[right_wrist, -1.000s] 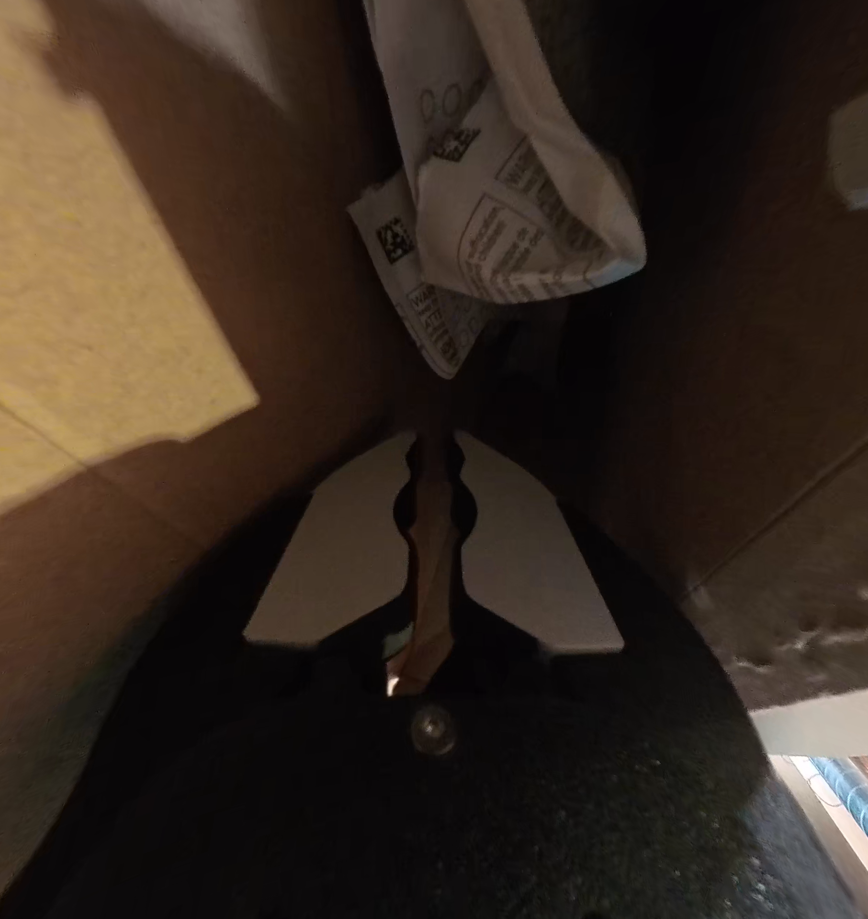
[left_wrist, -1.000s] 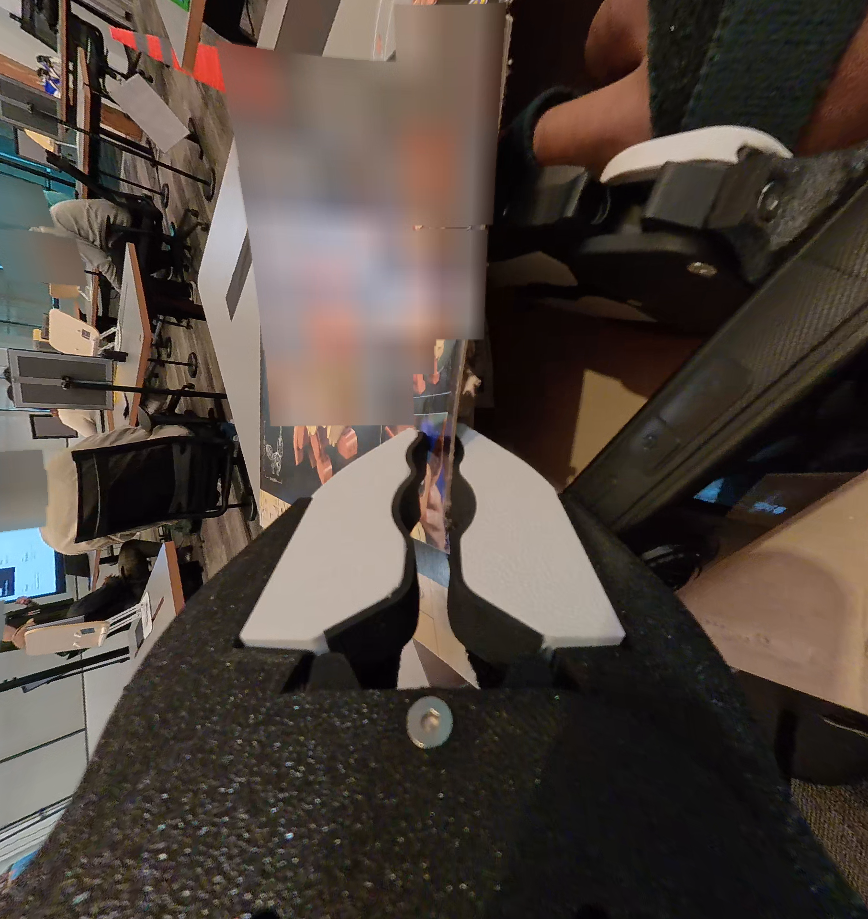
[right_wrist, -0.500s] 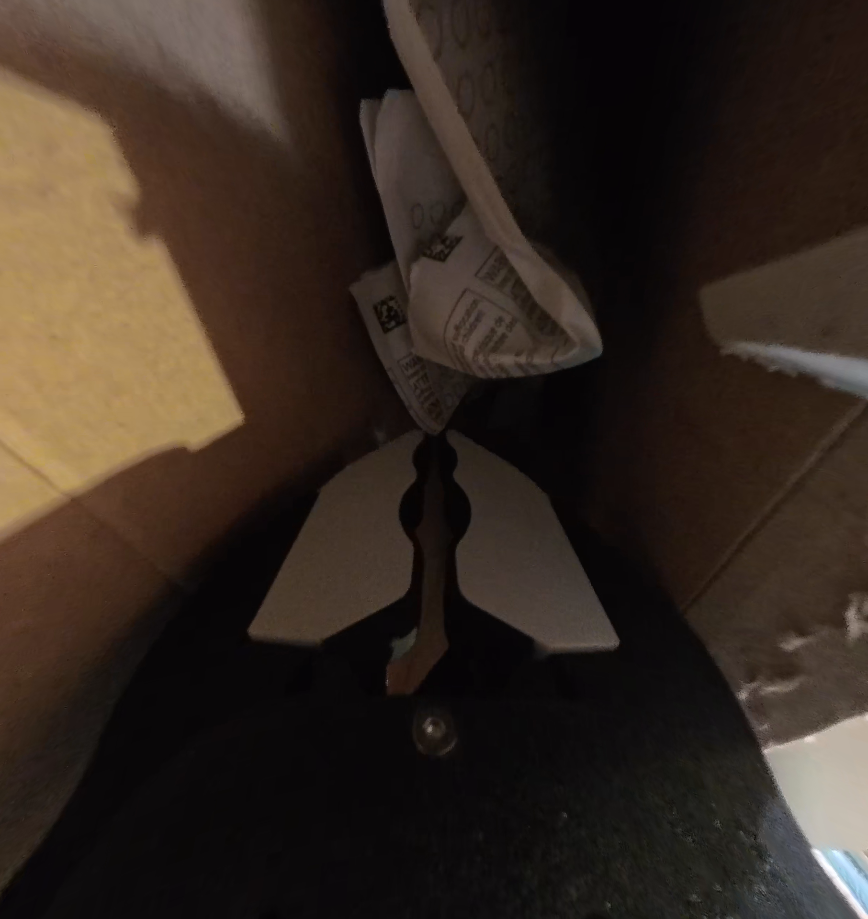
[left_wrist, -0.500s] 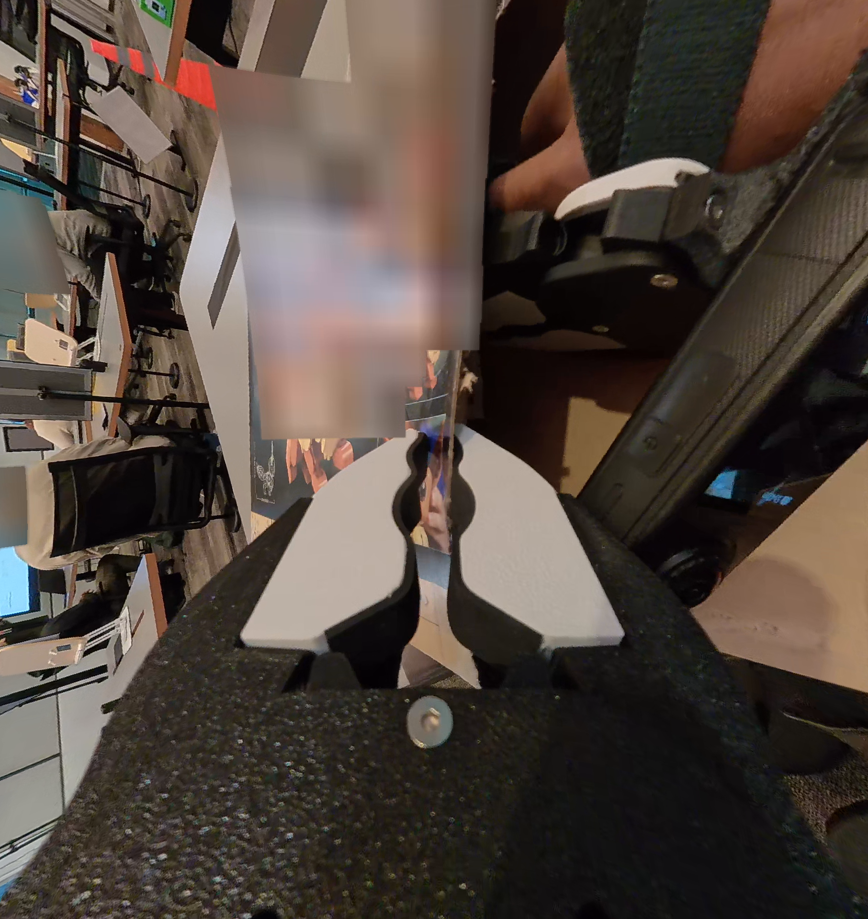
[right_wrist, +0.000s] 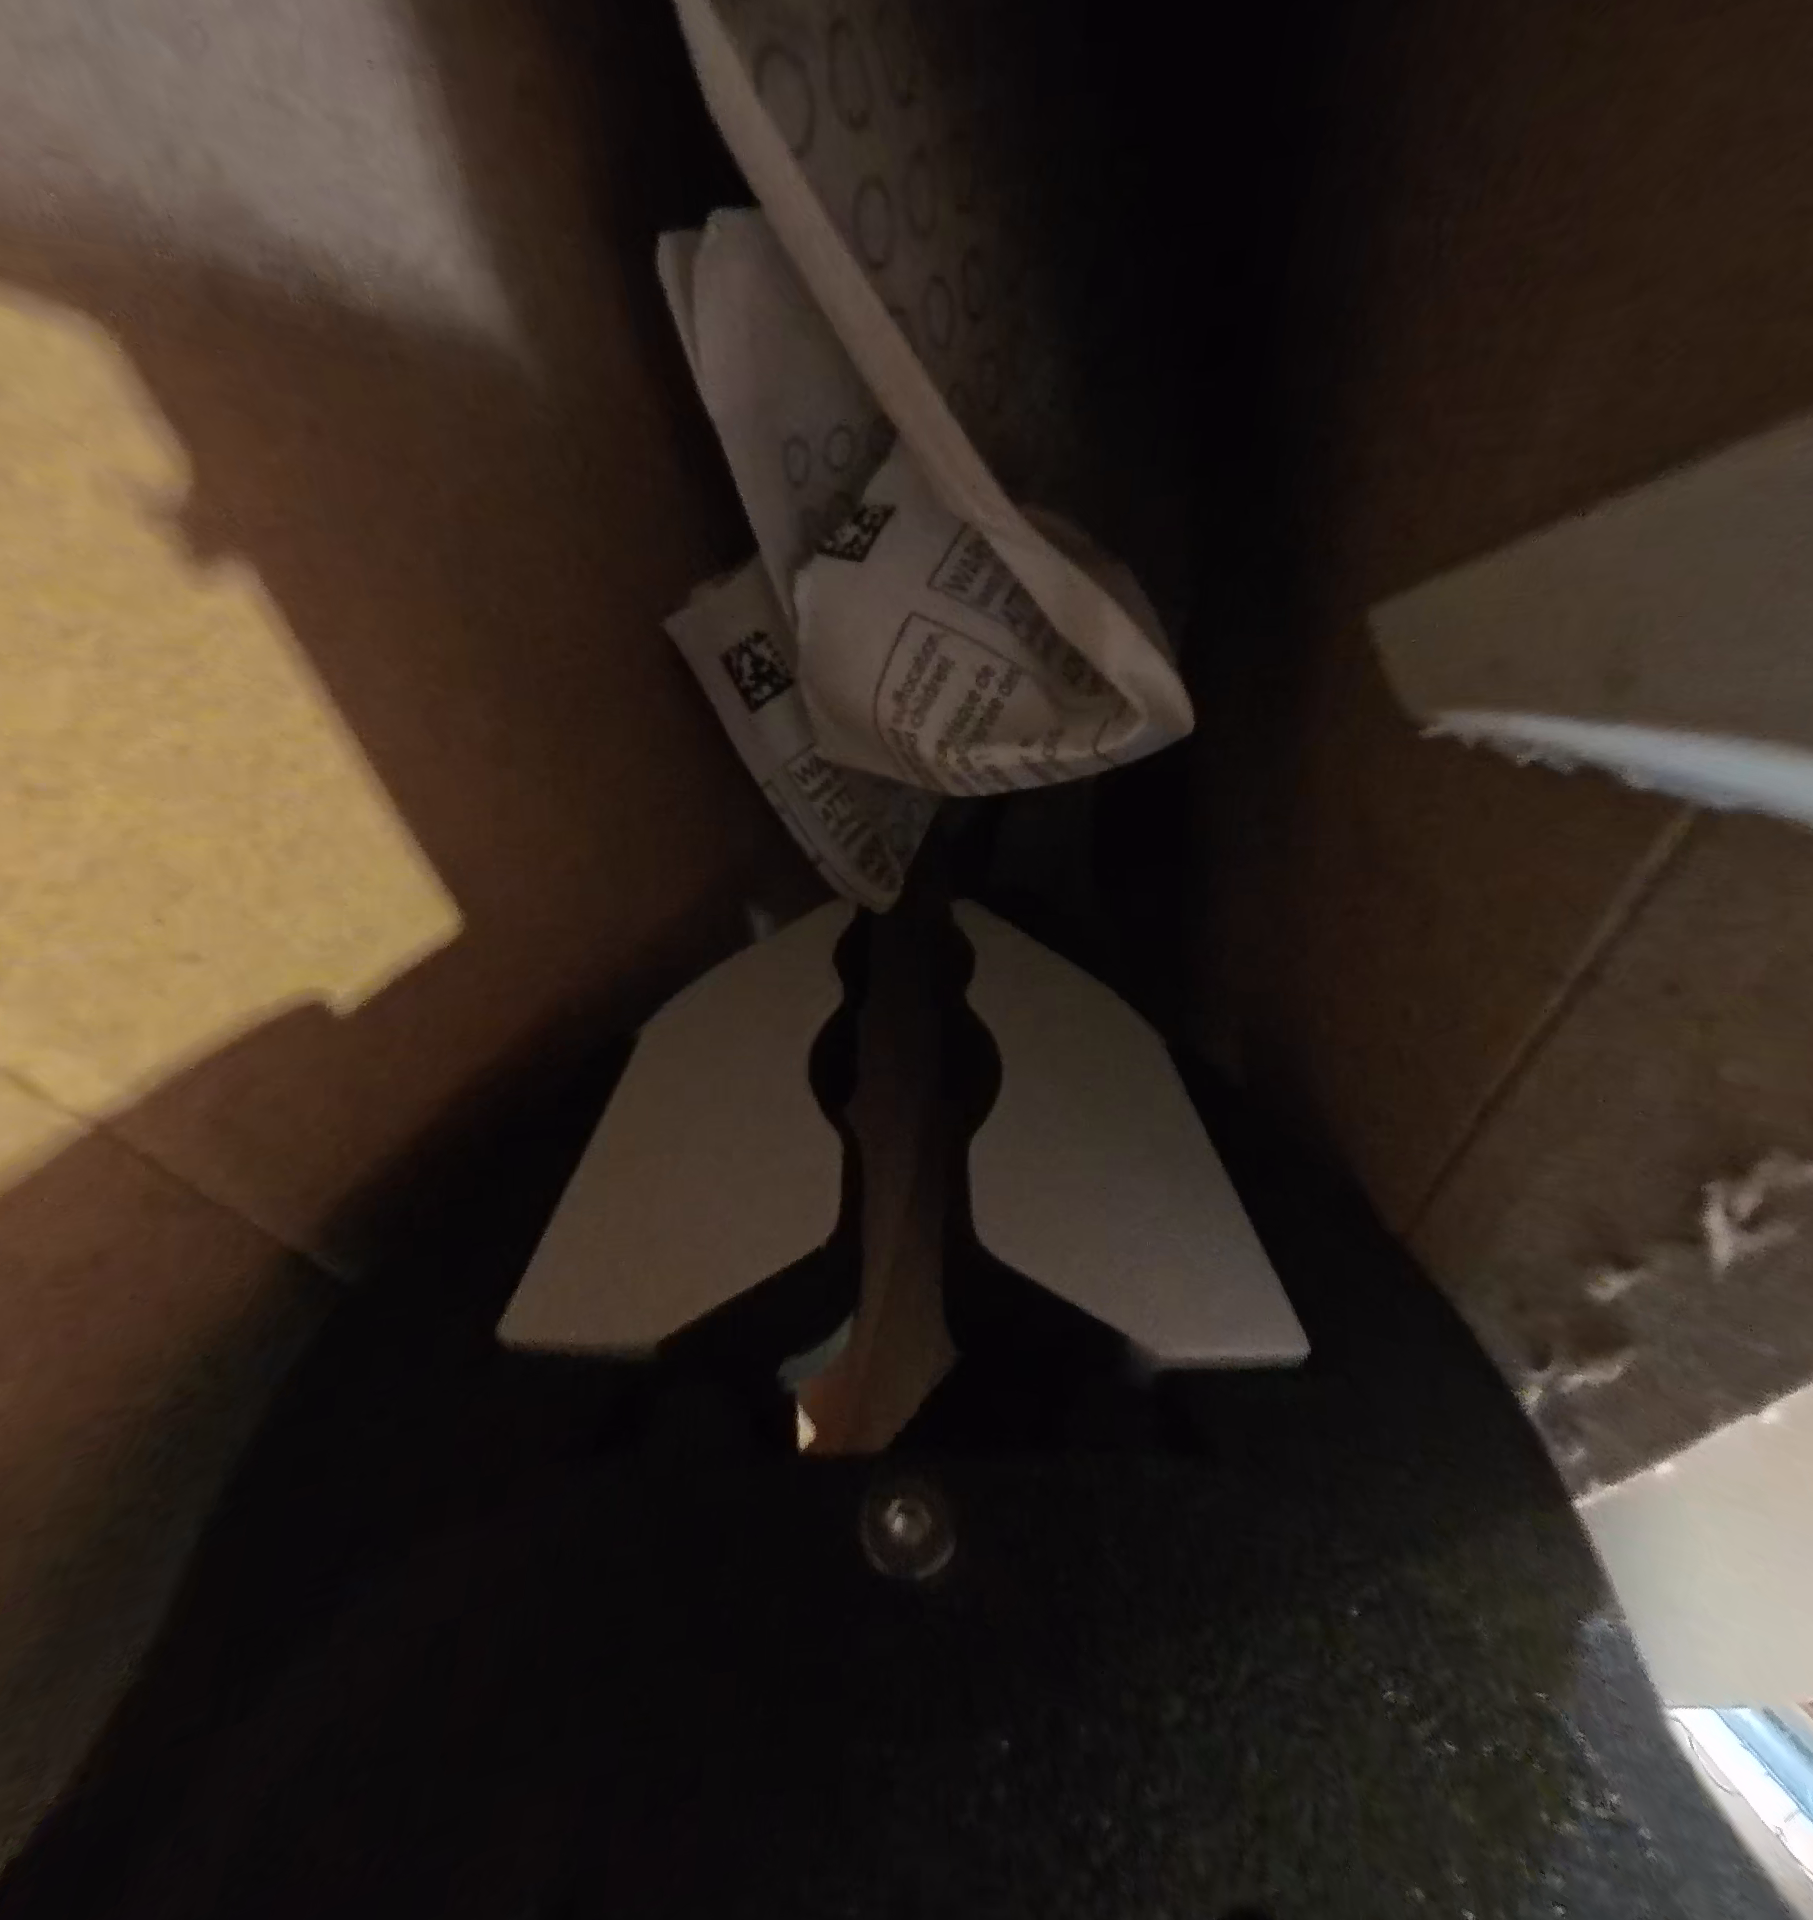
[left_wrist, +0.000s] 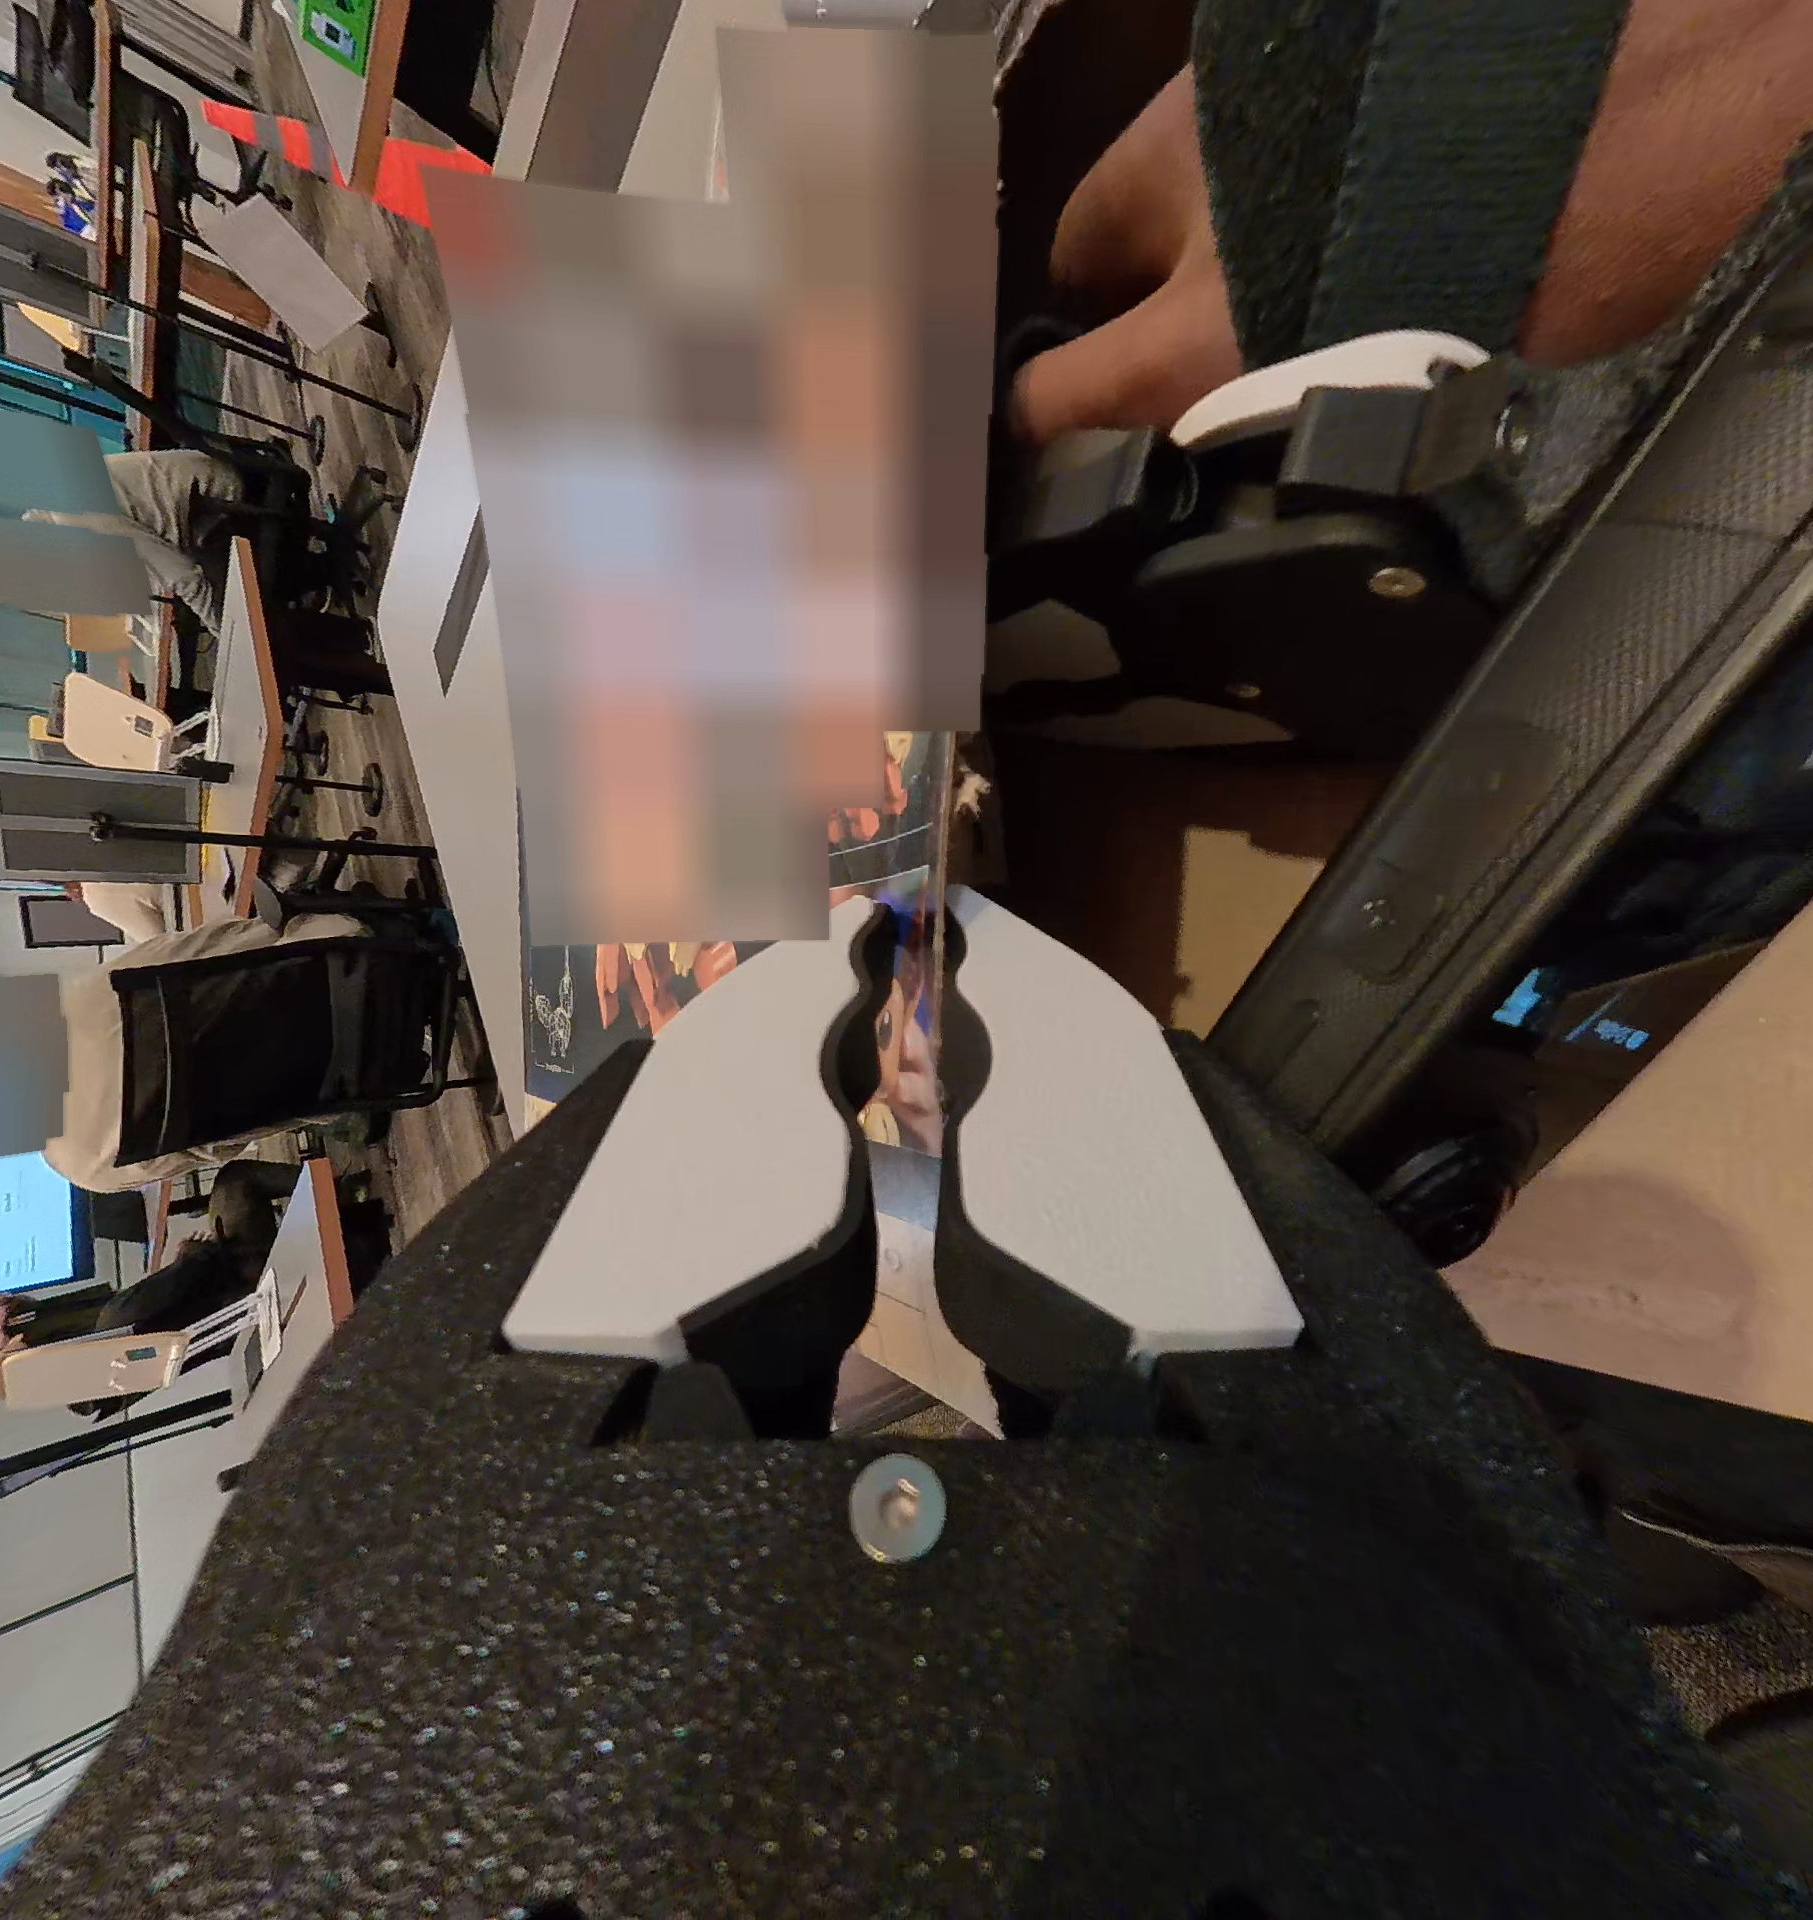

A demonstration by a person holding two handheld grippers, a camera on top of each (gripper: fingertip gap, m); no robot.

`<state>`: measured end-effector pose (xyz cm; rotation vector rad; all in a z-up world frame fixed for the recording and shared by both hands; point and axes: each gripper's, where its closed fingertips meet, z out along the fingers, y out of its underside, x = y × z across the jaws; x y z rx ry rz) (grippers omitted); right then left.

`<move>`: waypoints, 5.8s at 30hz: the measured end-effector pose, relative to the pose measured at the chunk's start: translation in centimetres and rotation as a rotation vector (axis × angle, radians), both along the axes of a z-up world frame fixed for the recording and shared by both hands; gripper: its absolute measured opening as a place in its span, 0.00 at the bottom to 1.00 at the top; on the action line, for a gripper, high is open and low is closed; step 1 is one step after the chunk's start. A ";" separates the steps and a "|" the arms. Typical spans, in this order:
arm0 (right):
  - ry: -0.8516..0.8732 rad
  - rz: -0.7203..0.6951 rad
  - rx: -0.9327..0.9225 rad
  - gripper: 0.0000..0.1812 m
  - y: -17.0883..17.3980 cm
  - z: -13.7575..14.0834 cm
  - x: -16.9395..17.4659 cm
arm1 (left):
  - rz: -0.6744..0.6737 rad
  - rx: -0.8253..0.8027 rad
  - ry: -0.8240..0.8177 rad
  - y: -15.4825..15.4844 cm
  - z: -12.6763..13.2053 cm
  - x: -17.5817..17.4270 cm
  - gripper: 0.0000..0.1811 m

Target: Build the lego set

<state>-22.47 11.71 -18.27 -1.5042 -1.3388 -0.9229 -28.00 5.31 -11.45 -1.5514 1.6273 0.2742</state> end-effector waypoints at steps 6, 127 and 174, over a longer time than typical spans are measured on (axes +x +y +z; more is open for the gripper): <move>-0.007 -0.003 0.000 0.03 0.1 -0.4 0.1 | 0.000 -0.002 0.006 0.0 -0.5 0.0 0.04; 0.026 -0.035 -0.154 0.00 -2.6 -1.8 -1.2 | -0.027 -0.108 -0.030 -1.1 -0.4 -1.3 0.02; 0.010 0.218 0.058 0.00 -17.3 0.7 2.6 | 0.237 0.007 -0.025 6.4 -2.3 -0.5 0.02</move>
